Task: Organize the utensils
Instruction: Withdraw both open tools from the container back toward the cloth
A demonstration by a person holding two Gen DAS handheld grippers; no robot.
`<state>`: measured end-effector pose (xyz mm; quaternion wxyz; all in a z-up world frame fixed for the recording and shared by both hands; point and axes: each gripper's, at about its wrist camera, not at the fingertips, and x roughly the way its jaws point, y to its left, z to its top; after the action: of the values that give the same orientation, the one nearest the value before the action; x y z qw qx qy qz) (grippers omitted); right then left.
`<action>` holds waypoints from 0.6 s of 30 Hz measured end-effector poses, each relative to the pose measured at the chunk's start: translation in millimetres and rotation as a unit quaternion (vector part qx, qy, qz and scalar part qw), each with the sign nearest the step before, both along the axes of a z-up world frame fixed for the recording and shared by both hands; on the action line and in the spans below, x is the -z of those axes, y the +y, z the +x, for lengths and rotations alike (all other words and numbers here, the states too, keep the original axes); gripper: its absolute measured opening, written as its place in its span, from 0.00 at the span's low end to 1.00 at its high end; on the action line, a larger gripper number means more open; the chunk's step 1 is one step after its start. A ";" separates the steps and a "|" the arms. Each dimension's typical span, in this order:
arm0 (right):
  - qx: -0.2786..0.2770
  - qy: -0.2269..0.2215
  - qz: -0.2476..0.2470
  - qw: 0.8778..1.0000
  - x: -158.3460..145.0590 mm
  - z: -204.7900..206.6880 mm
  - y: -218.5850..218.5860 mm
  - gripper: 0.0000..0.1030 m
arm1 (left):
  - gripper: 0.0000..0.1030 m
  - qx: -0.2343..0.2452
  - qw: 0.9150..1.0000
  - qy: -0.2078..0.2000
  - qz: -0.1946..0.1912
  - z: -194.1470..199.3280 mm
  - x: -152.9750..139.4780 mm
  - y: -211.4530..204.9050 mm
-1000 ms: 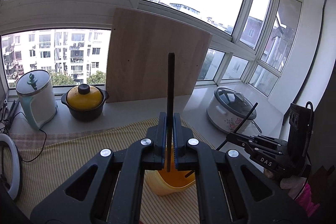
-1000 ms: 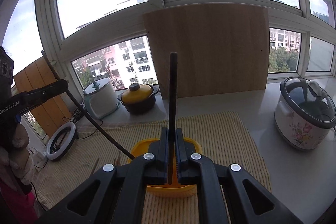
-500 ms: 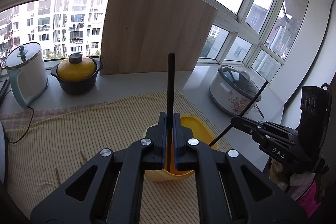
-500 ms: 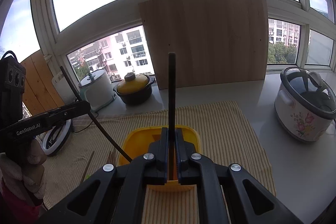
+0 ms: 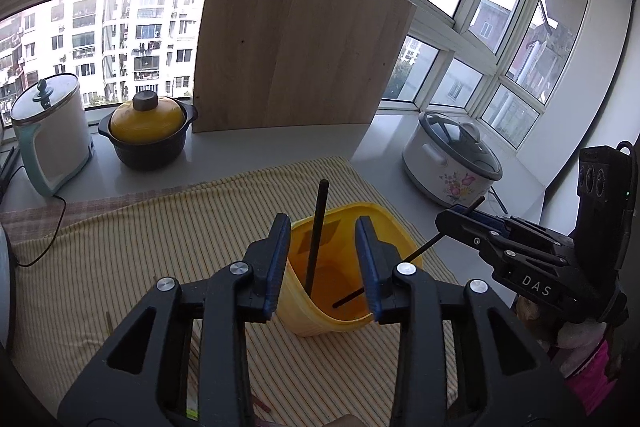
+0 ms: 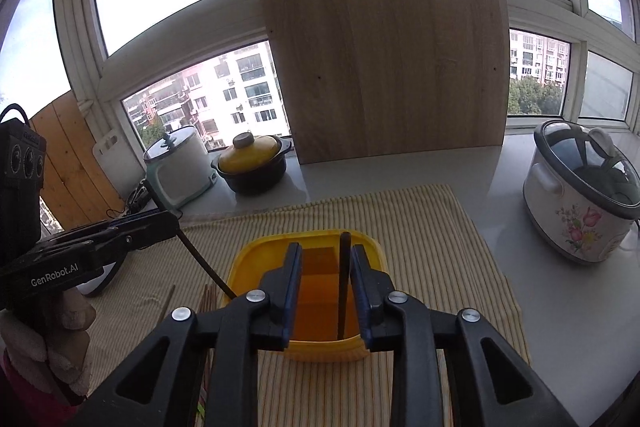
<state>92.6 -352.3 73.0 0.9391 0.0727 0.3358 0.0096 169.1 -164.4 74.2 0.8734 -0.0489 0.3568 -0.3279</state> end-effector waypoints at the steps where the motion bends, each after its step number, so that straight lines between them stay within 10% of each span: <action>1: 0.002 -0.002 -0.002 1.000 -0.9 -1.0 0.8 0.32 | 0.36 0.001 1.000 -0.002 0.001 -1.0 -0.7 1.0; 9: 0.010 -0.025 -0.033 0.999 -9.4 -7.9 12.1 0.61 | 0.36 -0.008 1.000 -0.007 0.001 -3.5 0.6 17.8; 18: 0.003 -0.045 -0.046 0.998 -19.3 -13.6 28.7 0.61 | 0.36 -0.037 0.999 -0.007 0.017 -2.4 8.7 55.8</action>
<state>79.0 -323.6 92.2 0.9557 0.0298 0.2927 -0.0053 166.6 -108.6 65.6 0.8881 -0.0448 0.3541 -0.2897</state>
